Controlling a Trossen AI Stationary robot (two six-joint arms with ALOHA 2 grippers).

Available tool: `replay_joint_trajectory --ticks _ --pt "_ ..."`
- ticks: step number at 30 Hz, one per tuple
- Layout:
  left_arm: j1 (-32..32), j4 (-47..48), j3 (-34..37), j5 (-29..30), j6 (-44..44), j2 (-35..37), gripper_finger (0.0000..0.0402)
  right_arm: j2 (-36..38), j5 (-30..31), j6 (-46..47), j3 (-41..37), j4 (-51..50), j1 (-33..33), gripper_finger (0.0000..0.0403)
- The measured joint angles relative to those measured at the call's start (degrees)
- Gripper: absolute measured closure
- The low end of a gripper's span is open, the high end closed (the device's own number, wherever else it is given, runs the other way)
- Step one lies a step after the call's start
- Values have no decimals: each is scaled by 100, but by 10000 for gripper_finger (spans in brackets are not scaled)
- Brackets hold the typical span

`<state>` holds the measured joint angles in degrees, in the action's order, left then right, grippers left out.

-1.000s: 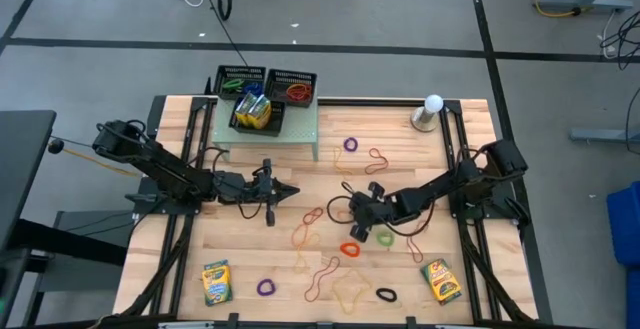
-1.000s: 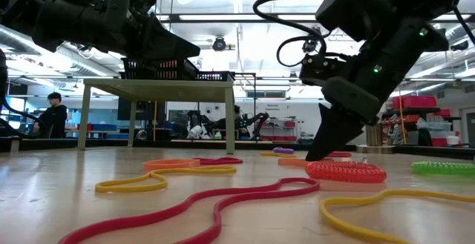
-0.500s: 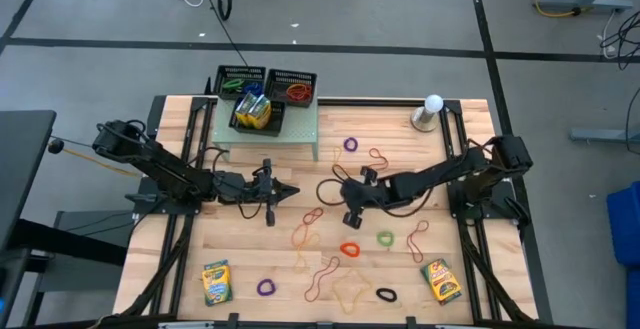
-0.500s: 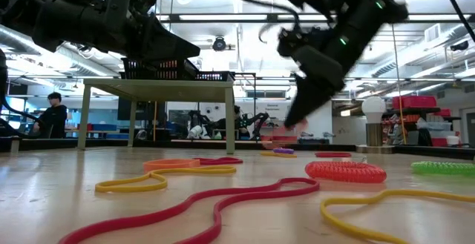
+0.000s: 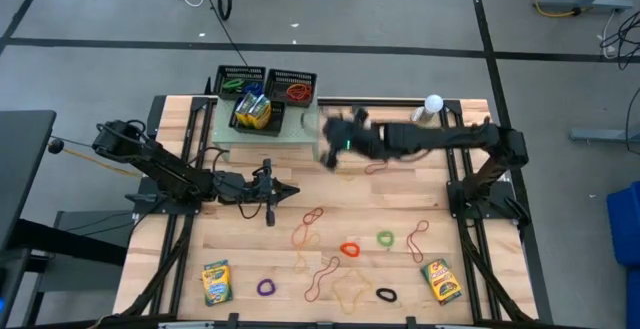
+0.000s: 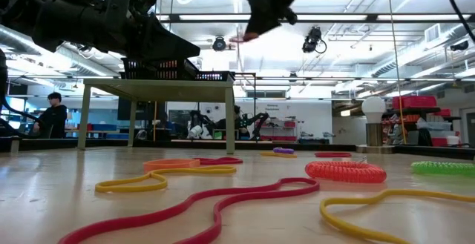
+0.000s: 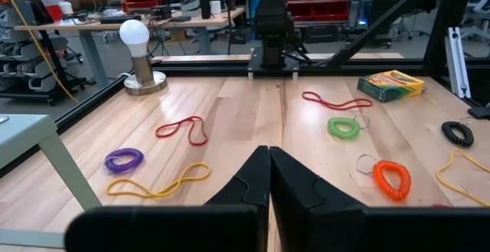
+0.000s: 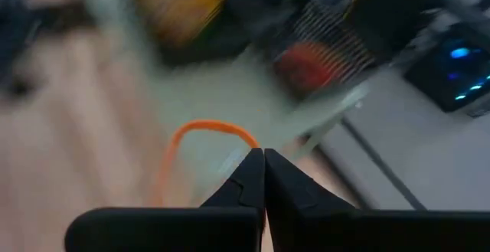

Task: Pick & Place Office Desk Supplies
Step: Put the orange rubber band into the top right black bin

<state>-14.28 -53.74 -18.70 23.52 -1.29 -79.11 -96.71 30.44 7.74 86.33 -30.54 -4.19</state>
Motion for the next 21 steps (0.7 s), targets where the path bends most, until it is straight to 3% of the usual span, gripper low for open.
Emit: replay_joint_trajectory --ticks 10,16,21 --pt "0 0 0 -1 1 0 392 -711 -923 -416 719 1653 -1704 397" --pt "2 -2 0 1 -1 0 392 -1537 -1561 -417 1549 1628 -2061 397" --pt "2 2 0 0 1 0 392 -1965 -1686 -475 1787 1684 -2109 395"
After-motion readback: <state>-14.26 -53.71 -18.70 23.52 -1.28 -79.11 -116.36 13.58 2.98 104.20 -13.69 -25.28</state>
